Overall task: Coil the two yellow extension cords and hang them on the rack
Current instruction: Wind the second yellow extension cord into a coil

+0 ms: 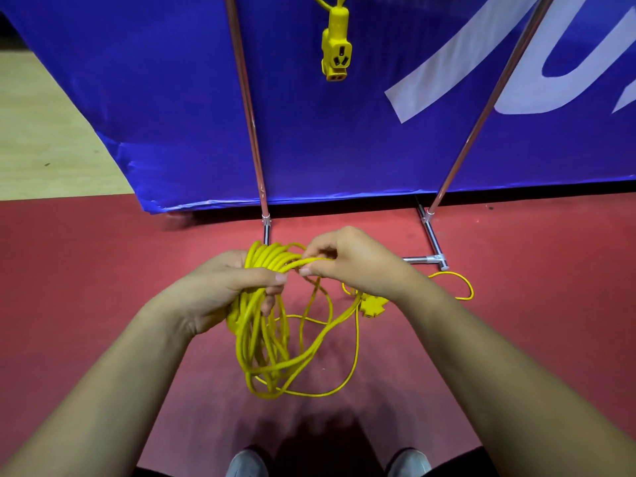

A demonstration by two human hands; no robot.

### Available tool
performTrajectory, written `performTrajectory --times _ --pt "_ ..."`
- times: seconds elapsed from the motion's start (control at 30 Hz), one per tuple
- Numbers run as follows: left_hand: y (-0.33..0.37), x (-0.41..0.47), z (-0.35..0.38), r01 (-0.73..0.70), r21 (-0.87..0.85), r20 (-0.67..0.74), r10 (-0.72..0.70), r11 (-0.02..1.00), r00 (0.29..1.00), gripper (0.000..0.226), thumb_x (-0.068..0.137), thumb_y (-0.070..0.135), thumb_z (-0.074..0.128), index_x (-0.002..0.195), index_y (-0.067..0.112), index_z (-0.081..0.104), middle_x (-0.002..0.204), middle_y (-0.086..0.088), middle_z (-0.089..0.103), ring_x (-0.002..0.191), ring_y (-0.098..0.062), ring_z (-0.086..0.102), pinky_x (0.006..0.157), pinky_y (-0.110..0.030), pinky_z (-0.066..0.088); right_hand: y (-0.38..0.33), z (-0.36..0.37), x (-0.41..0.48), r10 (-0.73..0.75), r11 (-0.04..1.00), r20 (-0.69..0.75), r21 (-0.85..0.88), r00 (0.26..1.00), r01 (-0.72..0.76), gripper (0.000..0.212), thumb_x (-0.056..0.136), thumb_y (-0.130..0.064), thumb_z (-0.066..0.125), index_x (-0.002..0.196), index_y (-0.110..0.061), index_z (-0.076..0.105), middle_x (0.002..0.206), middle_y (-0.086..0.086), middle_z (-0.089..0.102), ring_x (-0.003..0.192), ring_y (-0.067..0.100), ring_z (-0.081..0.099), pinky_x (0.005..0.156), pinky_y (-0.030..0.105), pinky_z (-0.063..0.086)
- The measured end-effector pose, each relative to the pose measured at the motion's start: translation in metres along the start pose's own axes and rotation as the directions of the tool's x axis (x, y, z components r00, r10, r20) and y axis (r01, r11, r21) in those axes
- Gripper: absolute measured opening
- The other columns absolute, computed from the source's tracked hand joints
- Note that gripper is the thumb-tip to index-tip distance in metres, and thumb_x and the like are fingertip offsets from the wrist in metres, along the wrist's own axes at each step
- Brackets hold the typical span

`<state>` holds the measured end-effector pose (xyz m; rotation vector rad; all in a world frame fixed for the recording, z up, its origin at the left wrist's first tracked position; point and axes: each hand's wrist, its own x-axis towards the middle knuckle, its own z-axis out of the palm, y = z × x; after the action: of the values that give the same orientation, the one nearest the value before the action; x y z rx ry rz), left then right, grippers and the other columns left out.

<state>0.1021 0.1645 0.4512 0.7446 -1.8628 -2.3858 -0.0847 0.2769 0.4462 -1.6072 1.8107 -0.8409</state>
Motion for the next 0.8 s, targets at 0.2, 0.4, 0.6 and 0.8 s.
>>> performTrajectory --times 0.2,0.4,0.6,0.8 --pt "0.004 -0.001 -0.013 -0.036 -0.105 -0.004 0.036 0.994 0.999 0.046 0.061 0.023 0.082 0.091 -0.002 0.058 0.065 -0.006 0.051 0.054 -0.021 0.054 0.056 -0.031 0.048 0.049 -0.016 -0.015 0.264 0.963 0.05 0.046 0.963 -0.266 0.009 0.091 -0.014 0.065 0.084 -0.012 0.07 0.063 -0.002 0.061 0.051 0.006 0.046 0.05 0.021 0.038" --pt "0.002 -0.003 -0.006 0.057 0.099 -0.005 -0.057 0.993 0.998 0.021 0.062 0.025 0.076 0.066 0.01 0.063 0.062 -0.011 0.06 0.053 -0.021 0.06 0.053 -0.028 0.051 0.029 -0.013 -0.006 0.139 0.988 -0.093 -0.052 0.986 -0.144 0.017 0.088 -0.017 0.066 0.099 -0.025 0.077 0.061 0.001 0.057 0.056 0.003 0.041 0.056 0.02 0.036" --pt "-0.002 -0.001 0.005 0.033 0.197 -0.109 -0.011 0.98 0.994 0.032 0.083 0.013 0.069 0.053 0.02 0.059 0.051 -0.004 0.048 0.043 -0.019 0.05 0.044 -0.022 0.042 -0.004 0.0 0.003 -0.083 0.985 -0.188 -0.164 0.979 0.053 0.02 0.089 -0.017 0.065 0.104 -0.025 0.076 0.072 0.002 0.063 0.071 0.018 0.057 0.069 0.034 0.045" --pt "-0.001 0.002 0.006 -0.024 0.357 -0.212 0.106 0.934 0.971 0.034 0.088 0.016 0.066 0.06 0.01 0.047 0.042 -0.004 0.042 0.037 -0.021 0.042 0.044 -0.026 0.033 0.005 0.008 0.004 0.043 0.999 -0.164 0.038 0.986 -0.037 0.019 0.083 -0.019 0.071 0.1 -0.027 0.07 0.057 -0.006 0.047 0.053 0.006 0.042 0.056 0.031 0.038"
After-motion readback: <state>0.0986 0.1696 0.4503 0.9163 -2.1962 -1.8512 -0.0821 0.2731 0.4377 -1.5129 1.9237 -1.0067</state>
